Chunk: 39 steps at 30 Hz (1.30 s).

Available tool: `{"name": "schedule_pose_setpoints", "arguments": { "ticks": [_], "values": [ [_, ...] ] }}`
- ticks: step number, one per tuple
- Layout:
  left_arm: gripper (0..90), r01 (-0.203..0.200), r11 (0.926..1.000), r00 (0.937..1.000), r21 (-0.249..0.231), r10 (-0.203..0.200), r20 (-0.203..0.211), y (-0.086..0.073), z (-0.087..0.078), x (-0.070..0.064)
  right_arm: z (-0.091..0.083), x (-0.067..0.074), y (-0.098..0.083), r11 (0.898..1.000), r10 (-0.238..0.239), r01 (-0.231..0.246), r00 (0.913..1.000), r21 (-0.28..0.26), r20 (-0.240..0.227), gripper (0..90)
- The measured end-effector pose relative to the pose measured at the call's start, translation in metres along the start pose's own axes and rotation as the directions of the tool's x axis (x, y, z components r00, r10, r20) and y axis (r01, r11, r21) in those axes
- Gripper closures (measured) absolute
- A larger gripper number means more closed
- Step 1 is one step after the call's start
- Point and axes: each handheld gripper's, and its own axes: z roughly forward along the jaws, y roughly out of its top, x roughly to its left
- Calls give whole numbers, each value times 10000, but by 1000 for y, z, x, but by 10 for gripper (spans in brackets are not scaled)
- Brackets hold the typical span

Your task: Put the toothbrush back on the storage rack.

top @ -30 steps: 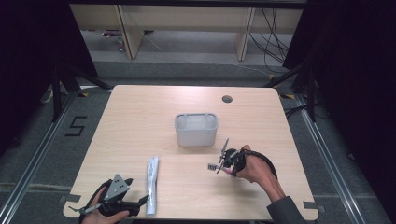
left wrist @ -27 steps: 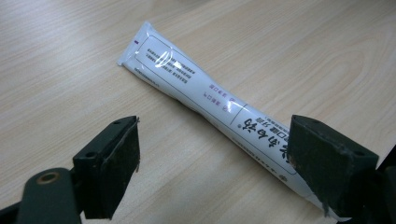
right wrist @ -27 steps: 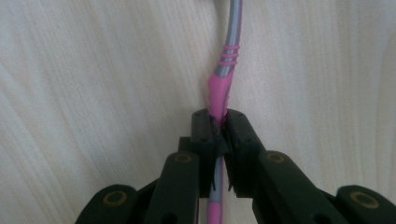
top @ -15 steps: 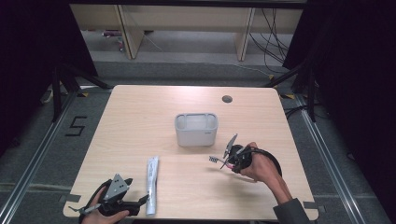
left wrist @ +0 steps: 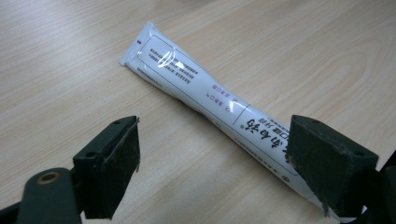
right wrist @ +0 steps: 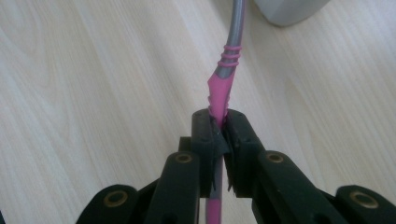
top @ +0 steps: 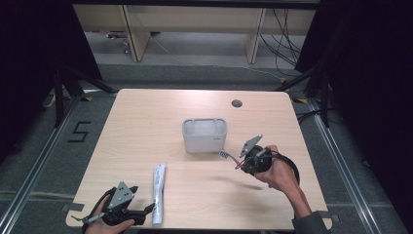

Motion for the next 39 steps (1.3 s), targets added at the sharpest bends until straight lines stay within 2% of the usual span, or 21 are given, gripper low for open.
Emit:
{"name": "schedule_pose_setpoints", "arguments": {
  "ticks": [3,5,7,8,10,14,17,18,19,21,22,24,27,28,30,31,32,34,36,38,39],
  "values": [
    [168,-30,10000,10000,14,30,6,0,0,0,-2,0,-1,9995,53,-52,10000,-316,34,833],
    [168,-33,10000,10000,45,33,-17,0,0,1,-4,1,-3,9967,374,-370,9993,-719,48,833],
    [168,-44,10000,10000,46,44,-15,0,0,1,-4,0,-4,9956,329,-318,9994,-878,121,833],
    [168,-17,10000,10000,52,17,-15,0,0,0,-3,0,-5,9914,252,-221,9994,-1291,222,833],
    [168,-32,10000,10000,19,31,16,0,0,1,-4,-1,-5,9871,369,-351,9993,-1563,85,834],
    [169,-208,9997,9998,148,208,21,0,-1,2,-3,0,-6,9823,588,-555,9982,-1787,129,834],
    [168,-179,9997,9998,145,179,-32,0,-1,2,-4,-1,-7,9793,514,-467,9985,-1968,187,834],
    [169,-187,9997,9998,153,187,-23,0,-1,2,-5,0,-7,9814,767,-729,9969,-1773,147,834],
    [168,-210,9996,9998,186,211,-16,0,-1,2,-6,0,-7,9812,693,-655,9975,-1815,144,834],
    [169,-225,9996,9997,197,225,-2,0,-1,1,-5,0,-7,9744,828,-793,9965,-2102,82,833],
    [168,-207,9996,9998,175,207,24,0,-1,1,-6,-2,-7,9746,564,-491,9980,-2185,274,834],
    [169,-223,9996,9997,177,222,52,0,-2,2,-6,0,-7,9675,777,-711,9968,-2426,176,833],
    [168,-224,9996,9997,180,224,1,0,-1,1,-8,0,-6,9607,677,-627,9977,-2703,93,834],
    [169,-204,9997,9998,155,203,28,0,-1,1,-8,0,-5,9528,772,-707,9970,-2952,102,833],
    [169,-170,9997,9999,145,170,-8,0,-1,1,-10,2,-5,9490,1121,-1053,9937,-2971,59,833],
    [168,-204,9996,9998,177,204,-1,0,-1,1,-9,0,-5,9413,967,-849,9951,-3266,202,833],
    [168,-230,9995,9997,204,230,13,0,-1,2,-11,1,-4,9412,1013,-941,9948,-3246,56,834],
    [168,-228,9995,9997,205,228,12,0,-1,2,-12,0,-4,9259,1029,-937,9947,-3660,57,834],
    [169,-246,9994,9997,230,245,30,0,-1,2,-14,0,-4,9174,1264,-1171,9920,-3803,-5,834],
    [168,-233,9995,9997,192,233,20,0,-1,1,-15,-2,-3,9057,1145,-1003,9934,-4120,100,834],
    [168,-246,9995,9997,197,246,17,0,-1,2,-17,-1,-3,9005,1258,-1136,9921,-4197,14,834]
  ]
}}
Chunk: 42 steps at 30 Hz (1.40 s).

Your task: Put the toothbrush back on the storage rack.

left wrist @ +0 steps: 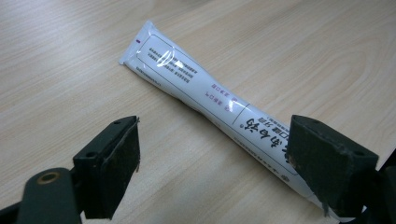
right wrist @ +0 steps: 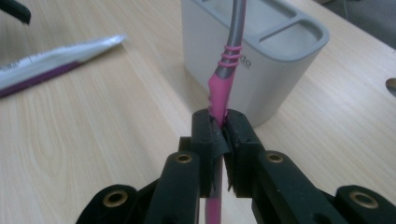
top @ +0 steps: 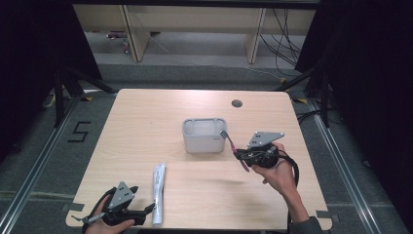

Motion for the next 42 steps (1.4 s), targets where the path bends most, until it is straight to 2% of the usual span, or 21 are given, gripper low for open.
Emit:
{"name": "schedule_pose_setpoints", "arguments": {
  "ticks": [3,4,8,9,11,12,19,23,24,25,26,28,29,31,32,33,34,35,38,41,42],
  "values": [
    [168,2,10000,10000,5,-2,-4,0,0,0,-2,0,2,9989,213,-212,9998,-410,14,834],
    [168,13,10000,10000,3,-13,-6,0,0,0,-1,-1,2,9981,122,-121,9999,-609,11,834],
    [169,-25,10000,10000,30,25,11,0,0,0,-1,-2,4,9952,365,-381,9991,-898,-195,834],
    [168,-26,10000,10000,32,26,13,0,0,0,-2,-3,5,9948,226,-228,9997,-989,-26,834],
    [169,50,10000,10000,-32,-50,22,0,1,0,-1,-3,6,9936,418,-438,9989,-1040,-213,834],
    [169,31,10000,10000,36,-31,38,0,0,1,-1,-5,7,9916,284,-294,9995,-1259,-101,834],
    [169,115,9999,9999,30,-115,2,-1,2,0,1,-8,13,9810,703,-724,9974,-1799,-179,834],
    [169,137,9999,9999,3,-137,-33,-1,2,0,0,-11,17,9728,904,-917,9958,-2128,-155,834],
    [169,280,9995,9996,-111,-281,-5,-1,3,-1,1,-11,18,9675,932,-934,9956,-2352,-120,834],
    [169,285,9995,9996,-101,-285,-10,-1,3,-1,0,-12,19,9693,918,-935,9956,-2274,-176,834],
    [169,290,9995,9996,-102,-290,-4,-1,3,-1,1,-10,20,9652,1158,-1192,9929,-2329,-284,834],
    [169,263,9996,9997,-101,-263,2,-1,3,-1,2,-13,22,9644,815,-814,9966,-2516,-101,834],
    [169,255,9996,9997,-115,-255,27,-1,3,-1,3,-12,23,9625,1040,-1066,9943,-2495,-236,834],
    [169,284,9995,9996,-123,-284,-16,-1,3,0,4,-14,25,9630,979,-973,9951,-2514,-100,834],
    [169,280,9995,9996,-111,-281,-16,-1,3,-1,5,-13,25,9601,1156,-1160,9932,-2543,-168,834],
    [169,164,9999,9998,-21,-164,-79,-1,2,0,5,-14,25,9595,1081,-1082,9940,-2601,-147,834],
    [169,273,9996,9996,-115,-273,11,-1,3,-1,6,-15,26,9572,1044,-1010,9945,-2711,-20,834],
    [169,274,9996,9996,-105,-274,0,-1,3,-1,6,-16,26,9600,1011,-1000,9948,-2616,-94,834],
    [169,43,9999,9999,97,-42,-99,-1,1,1,6,-16,27,9552,1383,-1407,9900,-2605,-274,834],
    [169,59,9999,9999,107,-58,-103,-1,2,1,6,-20,29,9513,1213,-1206,9925,-2836,-151,834],
    [169,64,9999,9999,109,-63,-102,-1,2,1,6,-20,30,9481,1382,-1408,9900,-2850,-295,834]
  ]
}}
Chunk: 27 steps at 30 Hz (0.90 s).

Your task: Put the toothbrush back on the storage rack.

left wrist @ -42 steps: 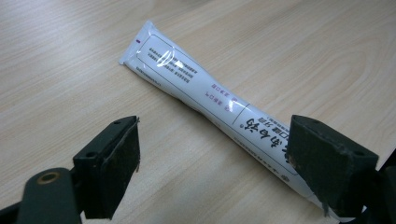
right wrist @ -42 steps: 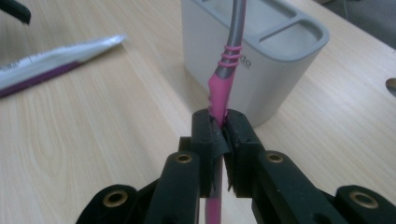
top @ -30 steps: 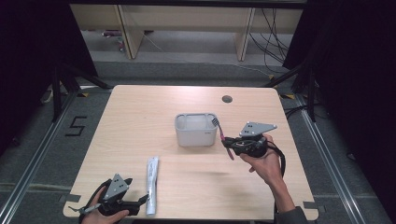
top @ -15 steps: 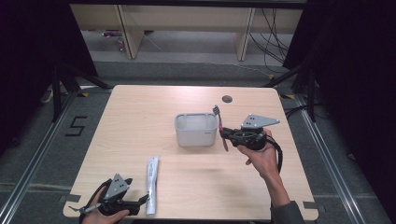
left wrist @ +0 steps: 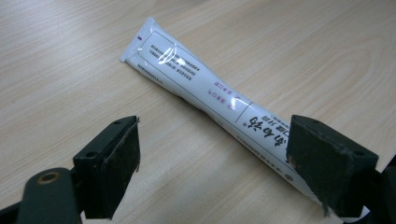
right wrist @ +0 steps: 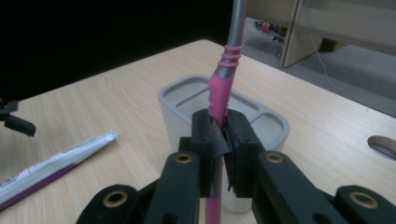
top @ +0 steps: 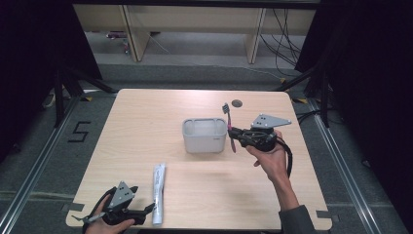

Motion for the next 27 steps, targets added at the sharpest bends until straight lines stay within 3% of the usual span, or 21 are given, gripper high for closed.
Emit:
{"name": "schedule_pose_setpoints", "arguments": {
  "ticks": [1,4,6,12,15,27],
  "values": [
    [169,47,10000,10000,-41,-47,36,0,0,-1,-1,-1,2,9997,-188,190,9997,-127,184,834],
    [169,-21,10000,10000,10,21,2,0,0,0,-1,-1,7,9999,56,-55,9999,-84,101,834],
    [169,-11,10000,10000,-14,11,22,0,0,0,-1,-2,10,9995,-189,197,9993,-245,323,834],
    [169,30,10000,10000,-67,-30,89,0,0,0,3,-2,15,9990,55,-37,9992,-452,398,834],
    [169,-13,10000,10000,0,13,12,0,0,0,5,-4,19,9986,34,-25,9999,-519,165,834],
    [169,18,10000,9999,-61,-17,120,0,0,0,17,-5,34,9966,371,-355,9991,-747,205,834]
  ]
}}
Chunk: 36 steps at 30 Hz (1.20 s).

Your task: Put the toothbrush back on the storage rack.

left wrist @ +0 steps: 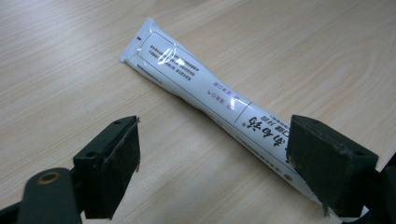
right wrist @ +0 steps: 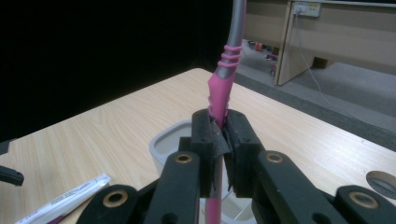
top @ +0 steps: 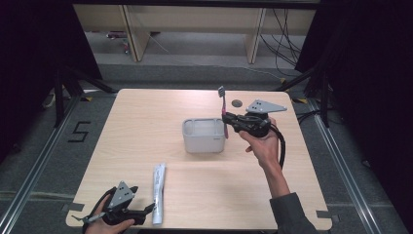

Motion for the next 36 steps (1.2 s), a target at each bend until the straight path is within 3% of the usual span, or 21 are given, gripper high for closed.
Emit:
{"name": "schedule_pose_setpoints", "arguments": {
  "ticks": [4,12,15,23,28,30,35,36],
  "values": [
    [169,14,10000,10000,13,-14,-6,0,0,0,6,-4,5,9996,-235,239,9994,-142,260,834],
    [169,-7,10000,10000,2,7,62,0,0,0,21,-11,4,9999,-24,31,9984,-126,564,834],
    [169,-16,10000,10000,-30,16,81,0,0,0,27,-13,4,9993,334,-323,9978,-190,565,834],
    [168,44,10000,9999,-78,-43,110,0,0,0,39,-21,3,9992,230,-202,9961,-341,850,834],
    [168,78,9999,9999,-103,-77,100,0,-1,0,45,-22,-1,9980,601,-579,9935,-259,971,833],
    [168,93,9998,9999,-180,-91,92,0,0,0,48,-25,-3,9985,407,-369,9941,-395,1007,834],
    [168,63,9999,9999,-144,-61,129,0,0,0,51,-27,-9,9972,714,-690,9925,-273,989,833],
    [168,56,9999,9999,-94,-55,112,0,0,0,53,-29,-10,9980,551,-514,9927,-367,1069,833]
  ]
}}
